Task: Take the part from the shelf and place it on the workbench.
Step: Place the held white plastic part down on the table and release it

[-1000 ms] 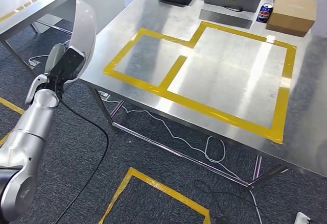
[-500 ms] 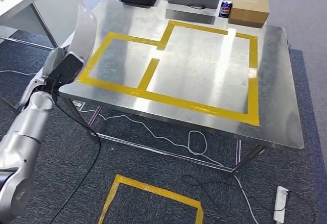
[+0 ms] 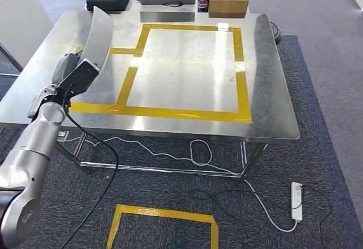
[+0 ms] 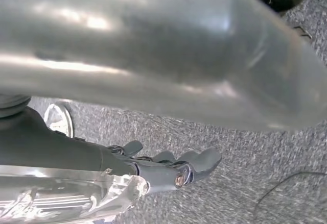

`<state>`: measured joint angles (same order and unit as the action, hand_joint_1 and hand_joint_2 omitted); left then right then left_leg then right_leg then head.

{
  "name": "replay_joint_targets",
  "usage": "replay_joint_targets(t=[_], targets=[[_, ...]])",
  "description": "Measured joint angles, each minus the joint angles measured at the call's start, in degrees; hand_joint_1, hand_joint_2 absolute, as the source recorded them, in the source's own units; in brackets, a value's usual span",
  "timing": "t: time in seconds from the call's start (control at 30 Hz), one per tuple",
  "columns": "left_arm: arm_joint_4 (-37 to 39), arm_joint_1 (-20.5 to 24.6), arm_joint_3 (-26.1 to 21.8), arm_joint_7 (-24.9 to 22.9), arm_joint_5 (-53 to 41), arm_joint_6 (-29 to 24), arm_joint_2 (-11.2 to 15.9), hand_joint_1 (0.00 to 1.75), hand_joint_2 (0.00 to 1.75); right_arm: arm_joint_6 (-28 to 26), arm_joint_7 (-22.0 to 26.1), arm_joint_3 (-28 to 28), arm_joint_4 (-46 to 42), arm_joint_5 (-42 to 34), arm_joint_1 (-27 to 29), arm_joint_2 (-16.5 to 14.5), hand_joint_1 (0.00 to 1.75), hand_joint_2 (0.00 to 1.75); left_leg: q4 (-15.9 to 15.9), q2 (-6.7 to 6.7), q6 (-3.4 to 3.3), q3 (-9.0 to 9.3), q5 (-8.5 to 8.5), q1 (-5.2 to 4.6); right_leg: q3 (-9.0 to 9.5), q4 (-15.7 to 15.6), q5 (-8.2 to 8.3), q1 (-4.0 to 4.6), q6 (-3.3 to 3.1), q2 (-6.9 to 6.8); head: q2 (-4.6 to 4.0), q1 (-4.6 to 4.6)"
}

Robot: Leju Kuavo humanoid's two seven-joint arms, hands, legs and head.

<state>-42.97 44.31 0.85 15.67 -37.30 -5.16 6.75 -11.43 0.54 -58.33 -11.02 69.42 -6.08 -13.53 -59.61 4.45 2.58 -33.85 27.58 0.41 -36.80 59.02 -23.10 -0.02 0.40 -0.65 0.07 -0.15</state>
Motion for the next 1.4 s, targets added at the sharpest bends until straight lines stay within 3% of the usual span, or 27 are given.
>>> replay_joint_targets(t=[0.07, 0.1, 0.13, 0.17, 0.2, 0.27, 0.33, 0.37, 0.5, 0.6, 0.77, 1.2, 1.3, 1.4], targets=[[-0.1, -0.2, 0.1, 0.0, 0.0, 0.0, 0.3, 1.75, 1.75, 0.0, 0.0, 0.0, 0.0, 0.0, -0.2, 0.0, 0.00, 0.00, -7.1, -3.04, 0.23, -3.41, 3.59, 0.13, 0.00, -0.1, 0.17, -0.24, -0.45, 1.58, 0.00, -0.24], [-0.1, -0.4, 0.1, 0.0, 0.0, 0.0, 0.5, 1.75, 1.75, 0.0, 0.0, 0.0, 0.0, 0.0, -0.2, 0.0, 0.00, 0.00, -10.9, -3.68, 0.28, -5.39, 4.98, 0.13, -0.02, -0.1, 0.21, -0.29, -0.56, 2.44, 0.00, -0.33], [-0.1, -0.6, 0.1, 0.1, 0.0, 0.0, 0.5, 1.75, 1.75, 0.0, 0.0, 0.0, 0.0, 0.0, -0.2, 0.0, 0.00, 0.00, -13.3, -3.94, 0.29, -6.83, 5.44, 0.14, -0.03, -0.1, 0.25, -0.33, -0.59, 3.32, 0.00, -0.36], [-0.1, -0.7, 0.1, 0.1, 0.0, -0.1, 0.5, 1.75, 1.75, 0.0, 0.0, 0.0, 0.0, 0.0, -0.1, 0.0, 0.00, 0.00, -13.7, -4.03, 0.26, -7.28, 4.72, 0.16, -0.03, -0.1, 0.29, -0.37, -0.56, 4.19, 0.00, -0.35], [-0.1, -0.8, 0.1, 0.2, 0.0, -0.1, 0.6, 1.75, 1.75, 0.0, 0.0, 0.0, 0.0, 0.1, -0.1, 0.0, 0.00, 0.00, -11.9, -4.22, 0.22, -6.66, 3.03, 0.22, -0.03, 0.0, 0.35, -0.45, -0.47, 5.03, 0.00, -0.34], [-0.1, -0.8, 0.1, 0.4, 0.0, -0.2, 0.7, 1.75, 1.75, 0.0, -0.1, 0.0, 0.0, 0.2, -0.1, 0.0, 0.00, 0.00, -4.6, -4.96, 0.24, -3.42, -1.12, 0.42, -0.11, 0.1, 0.43, -0.50, -0.09, 6.43, 0.00, -0.41], [-0.2, -0.6, 0.1, 0.5, -0.1, -0.4, 0.8, 1.75, 1.75, 0.0, -0.6, 0.1, 0.0, 0.6, 0.0, 0.0, 0.00, 0.00, 0.7, -5.65, -0.09, -1.05, -2.80, 0.57, -0.51, 0.4, 0.45, -0.40, 0.54, 7.39, 0.00, -0.51], [-0.3, -0.5, 0.1, 0.5, -0.2, -0.5, 0.7, 1.75, 1.75, -0.1, -0.9, 0.1, 0.0, 0.8, 0.1, 0.0, 0.00, 0.00, 1.6, -5.80, -0.29, -0.77, -2.74, 0.59, -0.73, 0.5, 0.36, -0.30, 0.58, 7.70, 0.00, -0.58], [-0.3, -0.4, 0.2, 0.0, -1.8, -1.0, 0.3, 1.75, 1.75, -0.1, -2.0, 0.2, 0.0, 1.2, 0.4, 0.0, 0.00, 0.00, 1.9, -5.94, -0.96, -1.00, -2.96, 0.49, -0.83, 0.1, 0.61, -0.17, -1.17, 7.32, 0.00, -0.39], [-0.3, -0.2, 0.3, -0.2, -3.5, -1.1, 0.3, 1.75, 1.75, 0.1, -2.2, 0.3, 0.0, 1.2, 0.3, 0.0, 0.00, 0.00, 1.9, -6.25, -1.31, -1.16, -3.14, 0.41, -0.60, -0.4, 0.92, -0.21, -0.58, 6.92, 0.00, -0.39], [-0.5, 0.2, 3.4, -1.0, -10.4, -2.0, 0.5, 1.75, 1.75, 0.5, -2.2, 0.4, 0.0, 1.4, 0.3, 0.0, 0.00, 0.00, 1.8, -6.49, -1.51, -1.34, -3.24, 0.33, -0.47, -0.8, 1.06, -0.42, 1.40, 6.60, 0.00, -0.43], [-0.7, 1.4, 6.7, -1.7, -12.4, -2.1, 0.9, 1.75, 1.75, 0.7, -2.2, 1.1, 0.0, 1.5, 0.2, 0.0, 0.00, 0.00, 1.9, -6.54, -1.42, -1.39, -3.42, 0.45, -0.72, -0.7, 1.16, -0.36, 1.61, 6.55, 0.00, -0.44], [-0.6, 1.7, 7.1, -2.0, -13.6, -2.2, 0.9, 1.75, 1.75, 0.9, -2.2, 1.2, 0.0, 1.6, 0.2, 0.0, 0.00, 0.00, 1.8, -6.54, -1.73, -1.46, -3.37, 0.23, -0.75, -0.8, 1.28, -0.60, 1.89, 6.59, 0.00, -0.46], [-0.6, 2.4, 7.6, -2.1, -14.6, -2.4, 1.0, 1.75, 1.75, 1.0, -2.2, 1.2, 0.0, 1.6, 0.2, 0.0, 0.00, 0.00, 2.7, -6.43, -2.64, -1.18, -3.48, 0.13, -0.80, -0.6, 2.04, -0.66, 2.54, 6.45, 0.00, -0.47]])
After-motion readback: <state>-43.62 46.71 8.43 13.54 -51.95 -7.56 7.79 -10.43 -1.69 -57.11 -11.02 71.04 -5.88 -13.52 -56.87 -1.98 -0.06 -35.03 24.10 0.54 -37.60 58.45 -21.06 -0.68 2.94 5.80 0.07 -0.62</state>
